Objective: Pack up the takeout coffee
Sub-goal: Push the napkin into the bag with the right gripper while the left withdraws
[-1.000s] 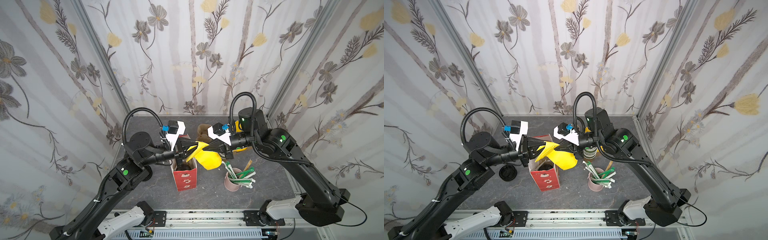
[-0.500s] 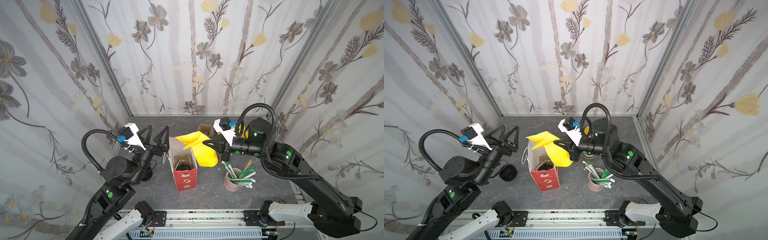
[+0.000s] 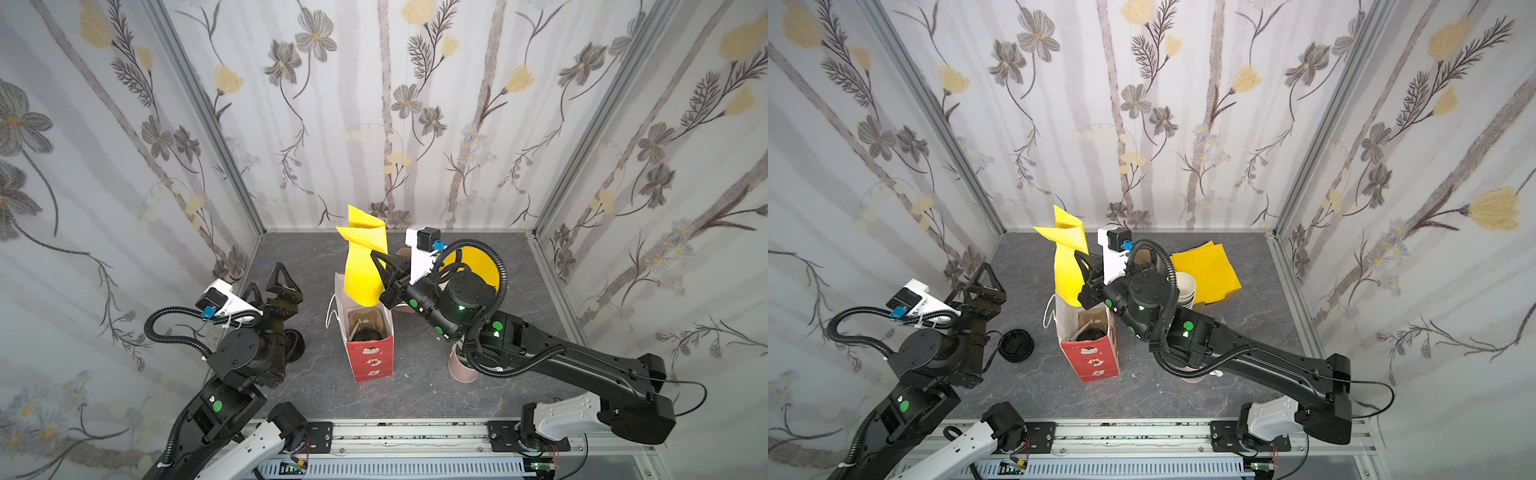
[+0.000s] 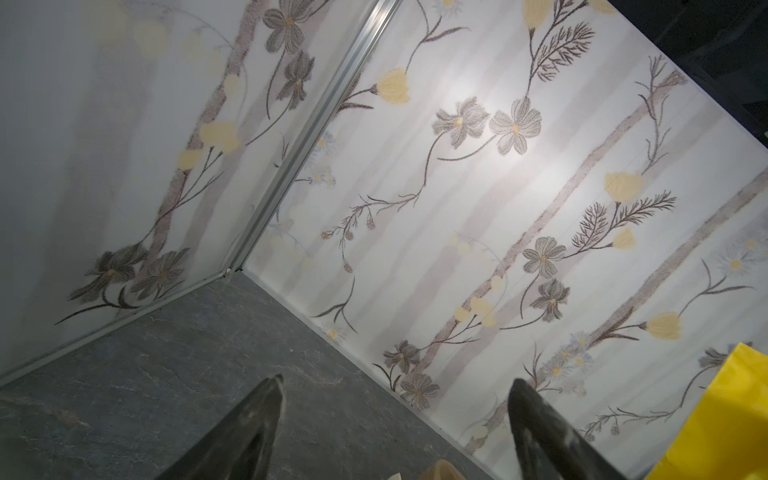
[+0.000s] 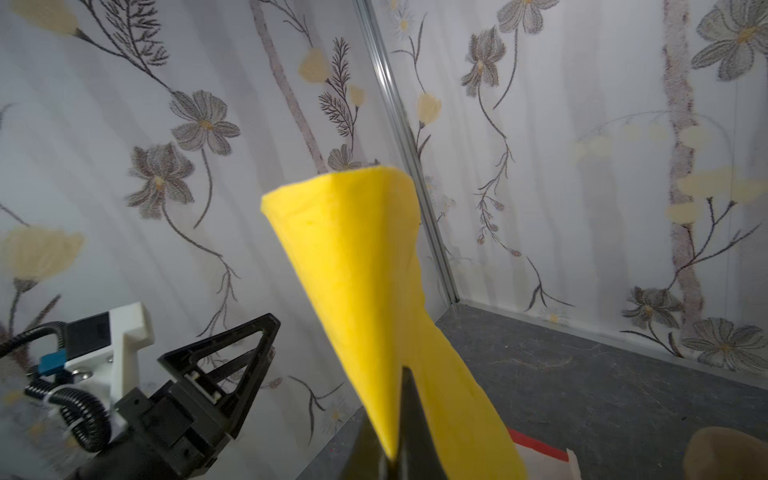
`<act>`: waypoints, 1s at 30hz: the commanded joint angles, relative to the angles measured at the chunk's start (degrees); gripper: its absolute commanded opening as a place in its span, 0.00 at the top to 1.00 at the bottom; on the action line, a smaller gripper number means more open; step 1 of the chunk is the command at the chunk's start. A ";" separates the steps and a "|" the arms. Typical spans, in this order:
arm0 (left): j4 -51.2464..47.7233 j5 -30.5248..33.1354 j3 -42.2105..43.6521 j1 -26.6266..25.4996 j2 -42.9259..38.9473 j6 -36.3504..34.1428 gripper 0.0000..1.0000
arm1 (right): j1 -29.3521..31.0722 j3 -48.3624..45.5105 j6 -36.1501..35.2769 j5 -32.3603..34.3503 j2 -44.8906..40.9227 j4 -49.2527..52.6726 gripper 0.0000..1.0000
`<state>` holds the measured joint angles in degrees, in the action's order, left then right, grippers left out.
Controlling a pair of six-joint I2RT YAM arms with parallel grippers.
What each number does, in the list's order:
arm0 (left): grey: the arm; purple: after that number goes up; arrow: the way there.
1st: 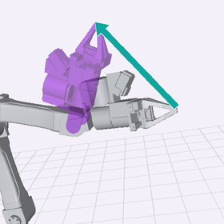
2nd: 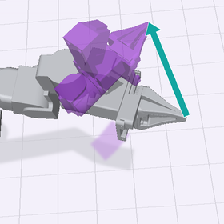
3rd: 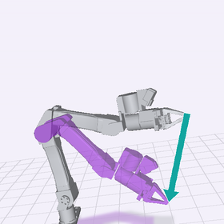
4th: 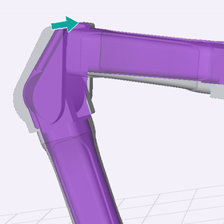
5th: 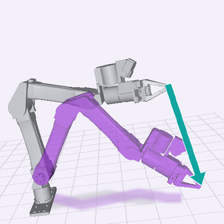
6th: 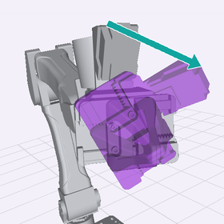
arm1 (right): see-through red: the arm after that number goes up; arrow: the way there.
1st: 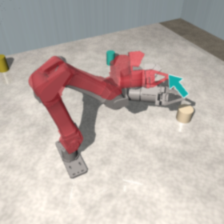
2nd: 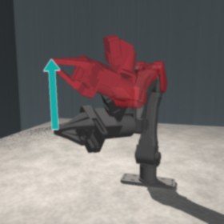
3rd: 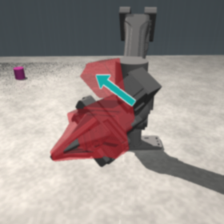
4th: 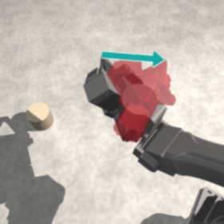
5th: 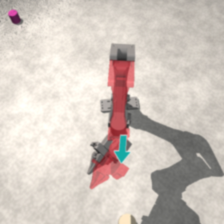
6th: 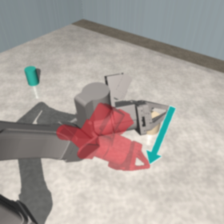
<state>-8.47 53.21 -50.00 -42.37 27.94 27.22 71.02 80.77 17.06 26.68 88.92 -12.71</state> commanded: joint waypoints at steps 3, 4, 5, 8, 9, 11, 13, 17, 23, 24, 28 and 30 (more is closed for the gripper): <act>-1.36 4.20 0.30 0.09 -0.61 -0.43 0.15 | 2.66 1.37 -1.73 12.27 6.24 0.14 1.00; -1.54 4.21 0.35 0.09 -0.61 -0.18 0.15 | 2.88 1.27 -1.59 13.22 6.94 1.18 1.00; -1.68 4.06 0.40 0.09 -0.61 0.02 0.15 | 3.04 1.22 -1.51 13.61 7.65 2.38 1.00; -1.98 3.81 0.52 0.09 -0.43 -0.05 0.15 | 3.15 1.31 -0.77 13.67 9.64 5.33 1.00; -2.10 3.67 0.60 0.09 -0.37 -0.06 0.15 | 3.12 1.60 -0.35 13.71 10.39 6.60 1.00; -2.25 3.49 0.61 0.09 -0.18 -0.10 0.15 | 3.11 2.53 1.00 13.58 12.35 9.68 1.00; -2.42 3.13 0.60 0.09 -0.04 -0.16 0.15 | 3.08 3.53 2.28 13.74 14.23 12.84 1.00; -2.99 2.69 0.60 0.14 0.01 -0.01 0.16 | 3.08 6.58 3.95 13.27 17.76 19.18 1.00; -3.99 2.60 0.68 0.05 0.09 0.38 0.16 | 2.35 9.52 6.27 10.10 21.72 26.43 1.00; -4.09 2.60 0.69 0.08 0.09 0.50 0.16 | 2.08 9.81 7.31 9.63 22.22 27.72 1.00; -4.53 2.42 0.60 0.05 0.09 0.71 0.16 | 1.30 10.33 9.89 8.78 23.63 31.26 1.00; -4.71 2.42 0.60 0.10 0.17 0.66 0.17 | 0.96 10.45 10.56 8.43 23.88 32.16 1.00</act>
<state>-12.73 55.22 -49.47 -42.37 28.01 27.18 72.10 90.52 24.97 35.99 112.31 16.75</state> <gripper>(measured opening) 0.835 0.049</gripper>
